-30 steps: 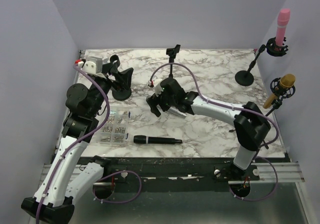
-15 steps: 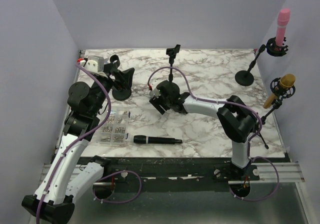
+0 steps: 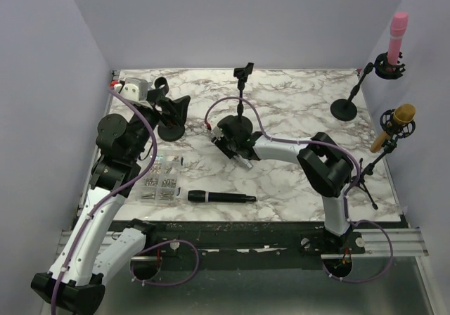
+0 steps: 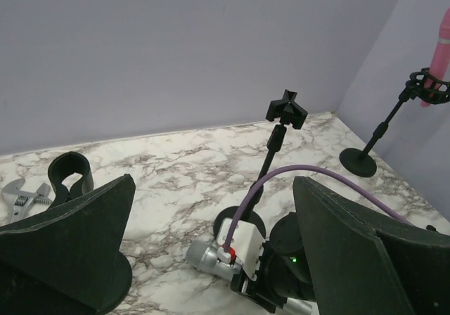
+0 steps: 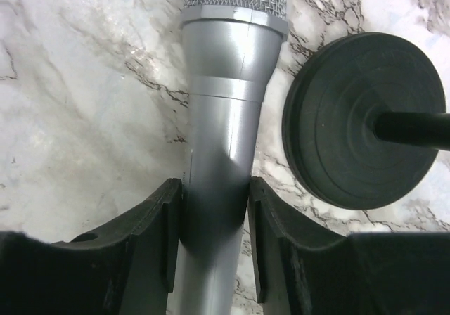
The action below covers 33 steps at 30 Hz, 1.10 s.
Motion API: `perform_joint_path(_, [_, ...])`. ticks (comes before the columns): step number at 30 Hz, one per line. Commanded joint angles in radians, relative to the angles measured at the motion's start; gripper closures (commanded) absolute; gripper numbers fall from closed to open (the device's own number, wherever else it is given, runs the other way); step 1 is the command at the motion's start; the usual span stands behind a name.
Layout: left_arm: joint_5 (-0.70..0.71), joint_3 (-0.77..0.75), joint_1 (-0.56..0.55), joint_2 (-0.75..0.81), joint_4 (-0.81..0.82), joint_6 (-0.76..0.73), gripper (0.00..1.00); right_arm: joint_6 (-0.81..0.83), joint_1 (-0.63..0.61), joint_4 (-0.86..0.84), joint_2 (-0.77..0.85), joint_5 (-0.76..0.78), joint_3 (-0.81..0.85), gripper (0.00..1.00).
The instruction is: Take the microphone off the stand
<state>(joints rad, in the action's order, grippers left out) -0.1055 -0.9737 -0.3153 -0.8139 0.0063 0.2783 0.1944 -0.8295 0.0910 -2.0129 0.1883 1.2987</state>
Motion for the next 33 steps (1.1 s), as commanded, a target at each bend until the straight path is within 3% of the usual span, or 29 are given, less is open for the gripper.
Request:
perform_joint_path(1, [-0.025, -0.023, 0.005, -0.003, -0.002, 0.009, 0.01, 0.081, -0.004, 0.040, -0.003, -0.134, -0.010, 0.61])
perform_joint_path(4, [-0.030, -0.023, 0.006, -0.005, 0.000, 0.012, 0.01, 0.177, -0.006, 0.138, 0.024, -0.303, -0.016, 0.71])
perform_joint_path(10, [-0.041, -0.026, 0.008, -0.014, -0.002, 0.022, 0.01, 0.276, -0.043, 0.196, 0.119, -0.434, -0.119, 0.72])
perform_joint_path(16, [-0.054, -0.026, 0.010, -0.019, 0.000, 0.035, 0.01, 0.305, -0.139, 0.156, 0.136, -0.326, -0.208, 0.69])
perform_joint_path(33, [-0.046, -0.024, 0.011, -0.018, 0.001, 0.032, 0.01, 0.337, -0.290, 0.099, 0.180, -0.142, -0.262, 0.55])
